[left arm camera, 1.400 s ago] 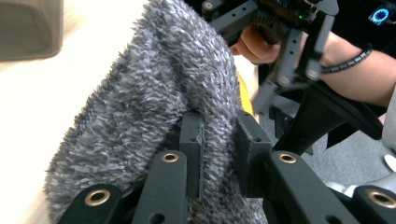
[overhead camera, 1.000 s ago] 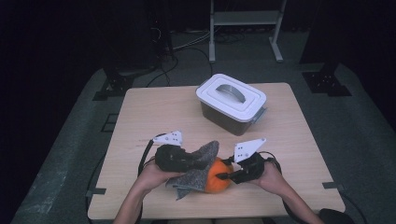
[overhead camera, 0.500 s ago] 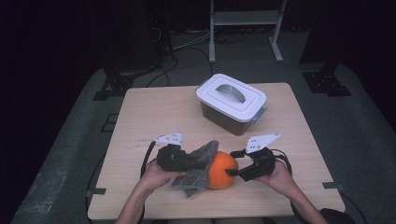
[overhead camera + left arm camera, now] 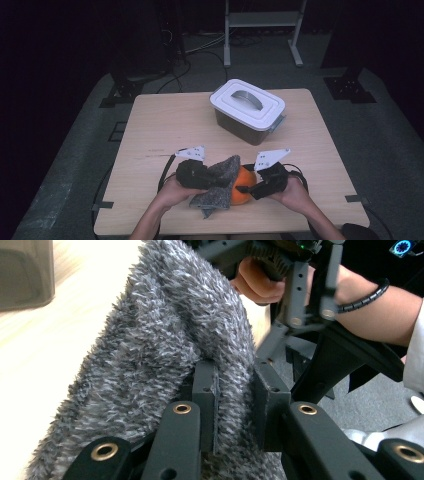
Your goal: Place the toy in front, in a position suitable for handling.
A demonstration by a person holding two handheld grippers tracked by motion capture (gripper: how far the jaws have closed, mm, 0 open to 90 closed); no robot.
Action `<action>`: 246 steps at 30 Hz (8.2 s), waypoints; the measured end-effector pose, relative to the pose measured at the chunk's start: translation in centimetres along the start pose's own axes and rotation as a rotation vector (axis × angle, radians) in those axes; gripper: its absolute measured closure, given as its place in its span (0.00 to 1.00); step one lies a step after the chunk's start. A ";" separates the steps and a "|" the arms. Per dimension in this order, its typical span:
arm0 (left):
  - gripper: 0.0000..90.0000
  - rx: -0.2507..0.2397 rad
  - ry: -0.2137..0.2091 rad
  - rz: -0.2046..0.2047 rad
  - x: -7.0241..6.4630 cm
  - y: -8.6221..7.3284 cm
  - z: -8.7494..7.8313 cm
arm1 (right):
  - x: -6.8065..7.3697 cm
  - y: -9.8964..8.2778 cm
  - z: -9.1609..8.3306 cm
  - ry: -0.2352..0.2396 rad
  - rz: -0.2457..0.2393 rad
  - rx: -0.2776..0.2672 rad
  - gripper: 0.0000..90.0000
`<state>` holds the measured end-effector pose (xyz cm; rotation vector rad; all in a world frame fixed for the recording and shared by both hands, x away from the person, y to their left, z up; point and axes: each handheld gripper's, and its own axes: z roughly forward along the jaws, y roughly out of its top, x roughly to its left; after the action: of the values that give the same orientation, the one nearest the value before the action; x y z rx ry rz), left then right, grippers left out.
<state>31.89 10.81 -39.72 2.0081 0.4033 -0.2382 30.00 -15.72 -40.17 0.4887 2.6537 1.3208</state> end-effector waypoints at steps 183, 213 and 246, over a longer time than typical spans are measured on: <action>0.83 0.085 0.010 -0.069 2.5 -2.3 -0.6 | -3.6 -1.4 -0.4 0.127 0.087 -0.042 0.31; 0.82 0.047 0.370 -0.078 1.8 -3.7 -14.9 | -3.5 -2.2 -1.7 0.123 0.079 -0.097 0.28; 0.57 0.130 0.526 -0.140 3.3 -10.3 -12.5 | -3.6 -2.6 -2.1 0.079 0.086 -0.112 0.27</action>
<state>30.94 26.83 -43.75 2.1606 0.8800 0.1916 32.20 -19.99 -41.04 0.5523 2.6284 1.5347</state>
